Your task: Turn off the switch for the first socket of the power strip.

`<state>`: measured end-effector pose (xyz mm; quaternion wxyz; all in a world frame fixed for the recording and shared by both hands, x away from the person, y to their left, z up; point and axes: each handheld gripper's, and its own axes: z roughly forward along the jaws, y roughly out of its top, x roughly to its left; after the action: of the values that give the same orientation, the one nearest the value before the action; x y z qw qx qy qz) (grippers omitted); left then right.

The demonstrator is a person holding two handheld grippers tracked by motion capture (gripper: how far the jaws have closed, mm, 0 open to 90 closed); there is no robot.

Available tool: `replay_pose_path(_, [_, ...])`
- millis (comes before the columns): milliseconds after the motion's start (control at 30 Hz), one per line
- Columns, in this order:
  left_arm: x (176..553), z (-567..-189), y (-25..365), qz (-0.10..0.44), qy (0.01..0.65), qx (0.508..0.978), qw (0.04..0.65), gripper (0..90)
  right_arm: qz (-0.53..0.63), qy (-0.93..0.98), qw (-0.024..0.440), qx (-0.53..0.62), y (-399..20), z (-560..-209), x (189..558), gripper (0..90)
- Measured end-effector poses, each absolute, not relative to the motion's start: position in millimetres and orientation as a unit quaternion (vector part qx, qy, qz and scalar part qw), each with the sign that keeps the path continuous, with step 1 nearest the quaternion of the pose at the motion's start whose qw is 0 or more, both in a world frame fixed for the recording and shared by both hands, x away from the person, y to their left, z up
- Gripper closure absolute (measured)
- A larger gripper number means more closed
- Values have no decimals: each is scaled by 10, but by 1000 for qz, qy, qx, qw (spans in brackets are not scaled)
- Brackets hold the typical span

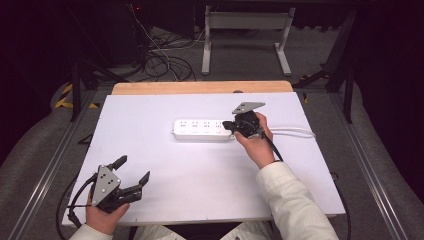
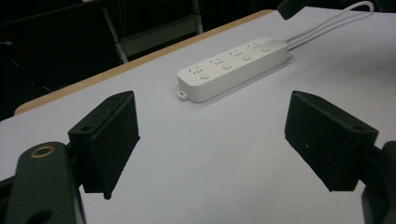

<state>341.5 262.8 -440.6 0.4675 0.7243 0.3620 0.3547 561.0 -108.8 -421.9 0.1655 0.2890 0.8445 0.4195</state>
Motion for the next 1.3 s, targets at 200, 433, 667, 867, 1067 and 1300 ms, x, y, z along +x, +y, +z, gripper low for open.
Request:
replay_pose_path(200, [3417,-4407,2630,354,362,725,467,180,417,845,172,289,-1019,-4317,5668,900])
replay_pose_path(433, [3423,-4413,2629,350,364,726,467,180,414,845,178,290,-968,-4392,5723,900])
replay_pose_path(667, [3426,-4415,2631,349,364,725,468,180,405,849,178,288,-910,-4462,5763,900])
replay_pose_path(867, [3429,-4417,2627,347,363,728,467,179,399,852,180,288,-879,-4513,5785,900])
replay_pose_path(1067, [3429,-4418,2630,348,364,727,468,179,394,854,176,290,-854,-4555,5798,900])
replay_pose_path(1300, [3429,-4417,2630,348,363,727,468,179,390,856,178,289,-828,-4574,5796,900])
